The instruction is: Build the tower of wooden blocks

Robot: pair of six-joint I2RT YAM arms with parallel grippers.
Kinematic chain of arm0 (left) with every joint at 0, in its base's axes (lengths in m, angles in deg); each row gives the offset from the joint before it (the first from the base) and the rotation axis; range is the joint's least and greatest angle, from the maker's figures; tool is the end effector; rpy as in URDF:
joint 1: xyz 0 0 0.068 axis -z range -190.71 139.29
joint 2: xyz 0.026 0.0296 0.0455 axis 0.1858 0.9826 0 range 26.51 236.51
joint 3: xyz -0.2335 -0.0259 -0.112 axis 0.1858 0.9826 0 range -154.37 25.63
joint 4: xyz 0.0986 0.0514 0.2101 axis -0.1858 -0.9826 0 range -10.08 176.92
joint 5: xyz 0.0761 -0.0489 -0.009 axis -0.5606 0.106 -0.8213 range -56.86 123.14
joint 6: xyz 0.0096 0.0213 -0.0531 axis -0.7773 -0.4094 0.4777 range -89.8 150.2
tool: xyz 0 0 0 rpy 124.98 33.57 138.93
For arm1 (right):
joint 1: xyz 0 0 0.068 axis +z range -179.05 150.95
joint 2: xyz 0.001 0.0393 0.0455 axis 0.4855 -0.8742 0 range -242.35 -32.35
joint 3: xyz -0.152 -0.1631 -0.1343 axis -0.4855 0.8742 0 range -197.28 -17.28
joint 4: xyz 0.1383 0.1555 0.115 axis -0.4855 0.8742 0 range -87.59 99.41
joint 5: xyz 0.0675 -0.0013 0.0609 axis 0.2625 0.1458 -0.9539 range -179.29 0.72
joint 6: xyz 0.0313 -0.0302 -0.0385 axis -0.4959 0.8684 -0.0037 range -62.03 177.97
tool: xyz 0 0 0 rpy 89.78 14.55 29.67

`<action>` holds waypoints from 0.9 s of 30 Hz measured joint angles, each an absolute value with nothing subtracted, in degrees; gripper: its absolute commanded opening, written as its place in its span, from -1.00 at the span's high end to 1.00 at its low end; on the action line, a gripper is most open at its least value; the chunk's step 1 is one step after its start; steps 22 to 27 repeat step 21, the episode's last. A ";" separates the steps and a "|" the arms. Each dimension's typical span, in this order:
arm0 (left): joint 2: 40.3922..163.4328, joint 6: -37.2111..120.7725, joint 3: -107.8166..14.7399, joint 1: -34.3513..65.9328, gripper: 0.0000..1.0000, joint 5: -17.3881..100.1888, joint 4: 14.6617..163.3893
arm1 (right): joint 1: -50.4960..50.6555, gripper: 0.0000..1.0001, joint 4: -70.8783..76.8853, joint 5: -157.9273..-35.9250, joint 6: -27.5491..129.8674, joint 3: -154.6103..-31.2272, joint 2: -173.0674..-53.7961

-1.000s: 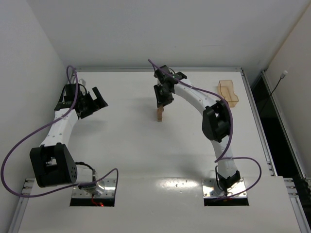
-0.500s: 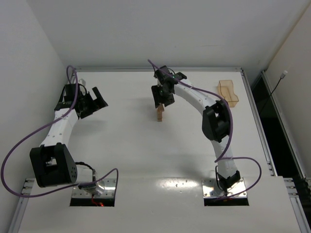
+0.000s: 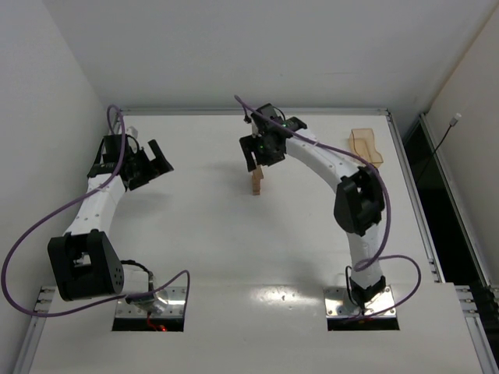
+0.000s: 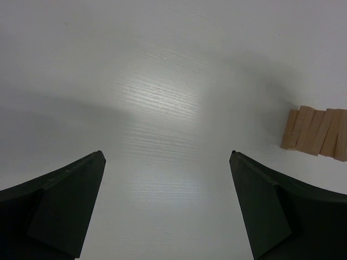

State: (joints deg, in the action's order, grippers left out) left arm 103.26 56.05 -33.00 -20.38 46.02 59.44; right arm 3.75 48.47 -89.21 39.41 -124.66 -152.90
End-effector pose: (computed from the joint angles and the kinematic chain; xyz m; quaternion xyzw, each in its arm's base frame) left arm 0.2676 0.0362 0.2647 -0.2403 0.8891 -0.1556 0.3570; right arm 0.3650 0.2351 0.2387 -0.1192 0.9568 0.1144 0.2393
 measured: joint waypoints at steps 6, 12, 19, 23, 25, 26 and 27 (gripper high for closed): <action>103.21 52.77 -33.00 -19.68 -1.00 47.07 59.24 | 4.58 -0.40 43.93 -89.51 45.15 -114.17 -136.38; 103.21 48.44 -32.72 -16.34 -1.00 45.39 59.44 | 1.04 -0.42 39.20 -89.06 51.80 -99.70 -121.80; 103.50 45.93 -30.55 -14.85 -1.00 43.93 59.44 | -11.62 -0.36 38.92 -87.11 55.84 -81.05 -119.46; 103.67 45.21 -30.55 -14.41 -1.00 43.66 59.44 | -14.39 -0.36 39.34 -86.78 56.52 -79.98 -119.46; 103.67 45.21 -30.55 -14.41 -1.00 43.66 59.44 | -14.39 -0.36 39.34 -86.78 56.52 -79.98 -119.46; 103.67 45.21 -30.55 -14.41 -1.00 43.66 59.44 | -14.39 -0.36 39.34 -86.78 56.52 -79.98 -119.46; 103.67 45.21 -30.55 -14.41 -1.00 43.66 59.44 | -14.39 -0.36 39.34 -86.78 56.52 -79.98 -119.46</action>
